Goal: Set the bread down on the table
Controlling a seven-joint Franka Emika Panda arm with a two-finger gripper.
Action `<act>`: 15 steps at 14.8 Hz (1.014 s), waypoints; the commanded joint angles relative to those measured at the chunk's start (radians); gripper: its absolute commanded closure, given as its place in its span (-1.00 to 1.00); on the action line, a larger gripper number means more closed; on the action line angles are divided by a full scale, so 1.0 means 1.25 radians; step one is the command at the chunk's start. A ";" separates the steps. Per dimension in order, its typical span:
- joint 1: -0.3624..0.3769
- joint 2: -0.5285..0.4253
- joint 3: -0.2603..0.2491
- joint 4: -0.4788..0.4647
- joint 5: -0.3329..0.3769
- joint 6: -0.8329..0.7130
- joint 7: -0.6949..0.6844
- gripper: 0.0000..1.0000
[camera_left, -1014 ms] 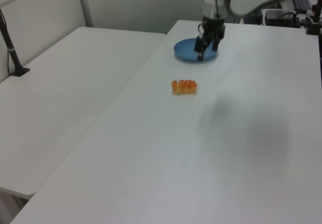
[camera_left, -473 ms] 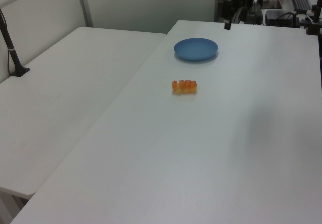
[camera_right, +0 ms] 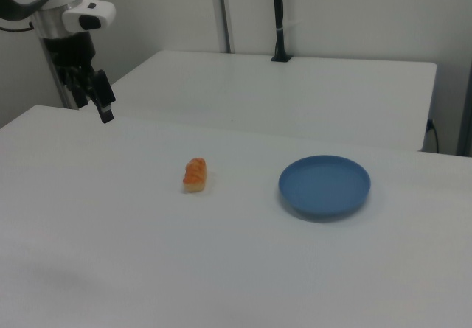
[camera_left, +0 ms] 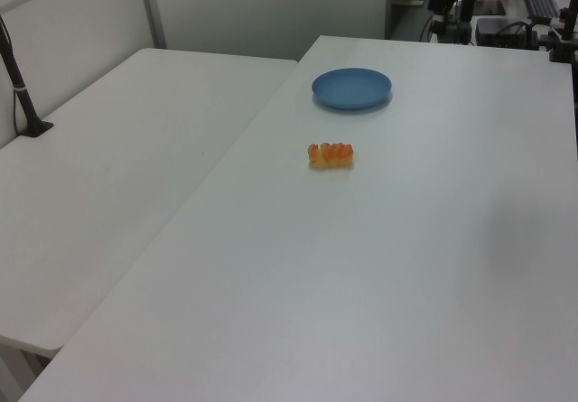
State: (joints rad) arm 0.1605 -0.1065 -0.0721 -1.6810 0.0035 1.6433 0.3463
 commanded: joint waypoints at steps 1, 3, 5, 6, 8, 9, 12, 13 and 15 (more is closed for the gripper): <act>-0.025 -0.009 0.007 -0.030 0.012 0.006 -0.155 -1.00; -0.051 0.011 0.022 -0.017 0.013 0.008 -0.206 -1.00; -0.102 0.031 0.071 -0.010 0.014 0.033 -0.236 -1.00; -0.105 0.031 0.076 -0.012 0.014 0.047 -0.247 -1.00; -0.104 0.037 0.076 -0.019 0.022 0.076 -0.250 -1.00; -0.106 0.037 0.076 -0.017 0.027 0.077 -0.250 -1.00; -0.110 0.036 0.076 -0.015 0.029 0.078 -0.250 -1.00; -0.110 0.036 0.076 -0.015 0.029 0.077 -0.251 -1.00; -0.110 0.036 0.076 -0.015 0.029 0.077 -0.251 -1.00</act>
State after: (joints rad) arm 0.0395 -0.0513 0.0116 -1.6913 0.0182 1.7214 0.0594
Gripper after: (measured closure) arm 0.000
